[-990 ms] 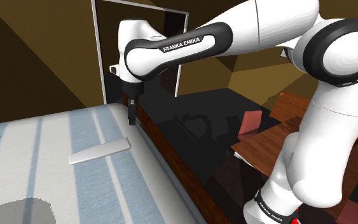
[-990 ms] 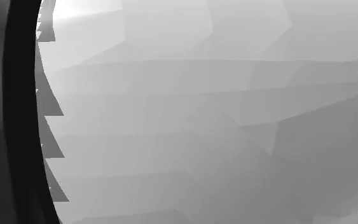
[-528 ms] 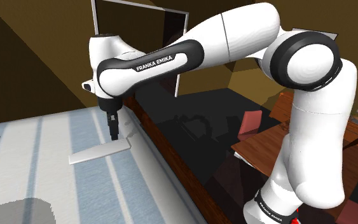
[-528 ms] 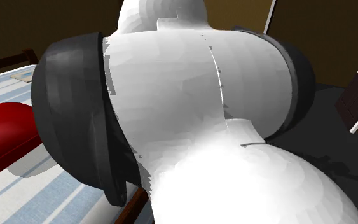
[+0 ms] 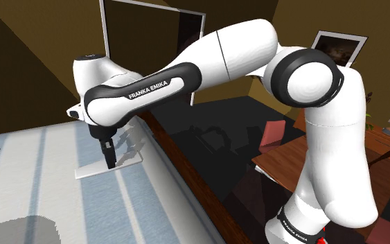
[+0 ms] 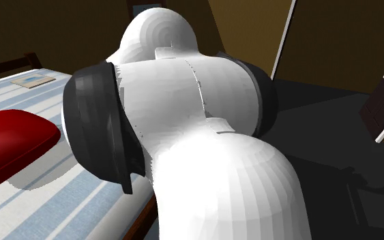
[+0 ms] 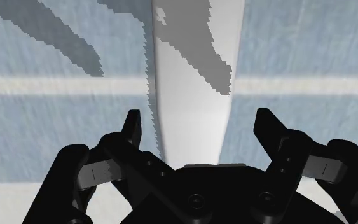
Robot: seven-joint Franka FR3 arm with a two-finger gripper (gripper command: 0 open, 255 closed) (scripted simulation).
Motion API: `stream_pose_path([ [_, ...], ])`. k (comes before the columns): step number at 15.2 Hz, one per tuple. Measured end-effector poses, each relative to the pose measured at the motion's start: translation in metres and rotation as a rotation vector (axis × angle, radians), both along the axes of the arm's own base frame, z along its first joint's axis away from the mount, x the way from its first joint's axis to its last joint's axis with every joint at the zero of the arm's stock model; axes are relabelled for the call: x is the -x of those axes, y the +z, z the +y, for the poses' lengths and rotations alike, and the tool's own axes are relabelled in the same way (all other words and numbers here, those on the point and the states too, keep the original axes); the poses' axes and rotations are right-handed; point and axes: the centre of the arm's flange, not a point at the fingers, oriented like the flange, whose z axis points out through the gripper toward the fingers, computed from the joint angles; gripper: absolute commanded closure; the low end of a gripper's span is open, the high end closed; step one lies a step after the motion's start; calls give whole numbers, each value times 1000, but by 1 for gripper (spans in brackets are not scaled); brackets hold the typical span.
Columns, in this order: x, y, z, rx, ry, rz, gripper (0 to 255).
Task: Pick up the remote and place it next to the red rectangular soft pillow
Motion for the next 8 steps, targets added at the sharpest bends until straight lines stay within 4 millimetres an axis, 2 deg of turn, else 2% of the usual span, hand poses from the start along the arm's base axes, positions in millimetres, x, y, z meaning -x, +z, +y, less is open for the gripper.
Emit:
stream_pose_path([
  [4, 1, -23, 1, 0, 2, 0, 0],
  [8, -1, -30, 1, 0, 2, 0, 0],
])
